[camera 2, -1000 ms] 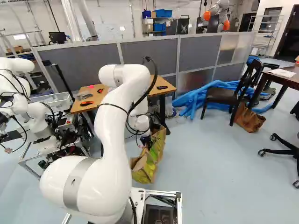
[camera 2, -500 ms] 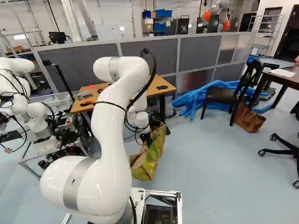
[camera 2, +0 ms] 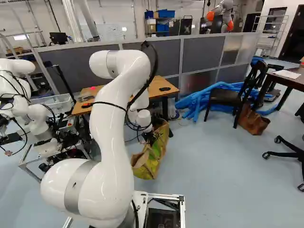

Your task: Pick up the bag on the ground and place it on the table

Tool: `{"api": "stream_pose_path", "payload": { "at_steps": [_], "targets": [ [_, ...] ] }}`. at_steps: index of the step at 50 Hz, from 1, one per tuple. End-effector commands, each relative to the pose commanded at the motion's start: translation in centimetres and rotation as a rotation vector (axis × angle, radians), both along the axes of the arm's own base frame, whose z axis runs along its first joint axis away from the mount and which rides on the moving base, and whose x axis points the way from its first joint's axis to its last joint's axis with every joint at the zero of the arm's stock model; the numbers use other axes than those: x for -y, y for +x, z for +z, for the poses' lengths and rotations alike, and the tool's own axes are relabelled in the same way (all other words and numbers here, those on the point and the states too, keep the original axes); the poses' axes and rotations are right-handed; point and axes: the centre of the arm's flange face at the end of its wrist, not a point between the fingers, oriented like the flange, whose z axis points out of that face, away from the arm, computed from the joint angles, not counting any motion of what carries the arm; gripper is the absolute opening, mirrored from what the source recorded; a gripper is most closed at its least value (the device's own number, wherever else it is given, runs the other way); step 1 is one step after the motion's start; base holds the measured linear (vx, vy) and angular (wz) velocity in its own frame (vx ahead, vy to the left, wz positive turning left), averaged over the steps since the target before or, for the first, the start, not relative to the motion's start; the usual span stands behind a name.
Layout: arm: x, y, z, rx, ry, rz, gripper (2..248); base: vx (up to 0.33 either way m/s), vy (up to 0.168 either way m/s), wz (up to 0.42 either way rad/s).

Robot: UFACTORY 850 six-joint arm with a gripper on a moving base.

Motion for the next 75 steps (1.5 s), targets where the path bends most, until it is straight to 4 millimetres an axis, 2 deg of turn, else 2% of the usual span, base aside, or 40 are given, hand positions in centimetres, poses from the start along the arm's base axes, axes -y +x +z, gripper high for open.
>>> {"api": "stream_pose_path", "payload": {
  "at_steps": [37,75],
  "targets": [
    [0.5,2.1,5.3,0.078,0.001,-0.008,23,0.000,0.000,0.000],
    [0.9,4.4,10.4,0.071,0.029,-0.011,23,0.000,0.000,0.000]
  ]
}}
